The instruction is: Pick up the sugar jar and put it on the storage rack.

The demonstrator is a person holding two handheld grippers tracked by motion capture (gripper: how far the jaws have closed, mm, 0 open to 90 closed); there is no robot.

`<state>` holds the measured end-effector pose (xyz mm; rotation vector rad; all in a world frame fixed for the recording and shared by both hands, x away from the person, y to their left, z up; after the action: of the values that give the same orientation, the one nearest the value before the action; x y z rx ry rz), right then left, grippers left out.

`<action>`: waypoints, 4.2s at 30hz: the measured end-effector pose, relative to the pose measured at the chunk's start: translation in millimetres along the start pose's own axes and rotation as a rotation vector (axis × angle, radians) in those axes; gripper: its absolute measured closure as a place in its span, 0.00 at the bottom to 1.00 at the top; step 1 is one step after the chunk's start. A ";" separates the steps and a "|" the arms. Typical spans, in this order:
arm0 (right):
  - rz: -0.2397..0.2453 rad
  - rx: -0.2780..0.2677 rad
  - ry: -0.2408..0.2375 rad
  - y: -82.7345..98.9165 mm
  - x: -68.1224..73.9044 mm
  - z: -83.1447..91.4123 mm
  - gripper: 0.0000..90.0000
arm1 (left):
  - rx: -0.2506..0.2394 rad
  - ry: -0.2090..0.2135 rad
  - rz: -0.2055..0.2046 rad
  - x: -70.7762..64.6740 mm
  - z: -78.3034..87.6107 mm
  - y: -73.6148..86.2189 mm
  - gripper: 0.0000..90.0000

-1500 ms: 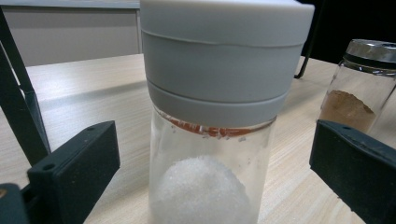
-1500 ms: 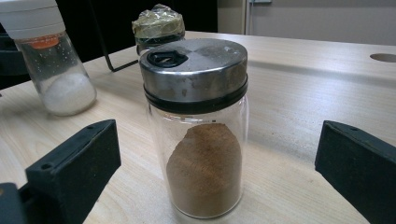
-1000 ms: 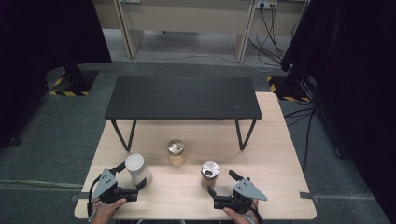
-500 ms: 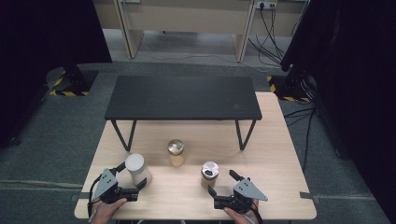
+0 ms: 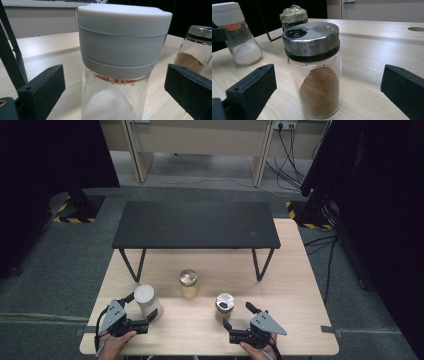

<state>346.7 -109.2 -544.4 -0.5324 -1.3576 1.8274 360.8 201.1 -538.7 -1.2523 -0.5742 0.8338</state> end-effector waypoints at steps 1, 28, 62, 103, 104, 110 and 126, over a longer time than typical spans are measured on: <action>-0.001 -0.001 0.000 -0.1 0.0 0.0 0.00 | -0.001 0.000 0.000 0.0 -0.4 -0.3 0.03; -0.014 0.005 -0.004 1.7 -0.6 -1.2 0.00 | -0.006 -0.007 -0.040 1.5 -10.0 -7.2 0.31; -0.021 0.000 -0.003 1.4 -1.6 -1.1 0.00 | -0.015 -0.004 -0.003 -1.1 1.0 -25.4 0.39; -0.023 -0.002 0.000 1.8 -2.5 -1.5 0.00 | 0.008 0.022 0.018 -4.7 6.4 -67.3 0.39; -0.023 -0.002 0.000 1.7 -2.5 -1.4 0.00 | 0.009 0.023 0.020 -4.8 6.1 -68.4 0.39; -0.024 -0.003 0.000 1.8 -2.6 -1.4 0.00 | 0.013 0.030 0.024 -4.7 6.7 -76.1 0.39; -0.028 -0.004 -0.005 1.9 -2.4 -1.7 0.00 | 0.023 0.055 0.024 -1.7 8.4 -103.7 0.39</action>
<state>348.7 -110.3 -547.0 -0.5091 -1.3658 1.8047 377.0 195.1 -436.2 -1.2597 -0.5054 0.8208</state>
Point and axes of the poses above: each handheld gripper's, and its own axes: z roughly backward along the jaws, y roughly out of its underside, x roughly to its left, the point moved 9 cm from there along -z, roughly forward along the jaws, and after that the axes turned 4 degrees about x, right-handed, at the moved point
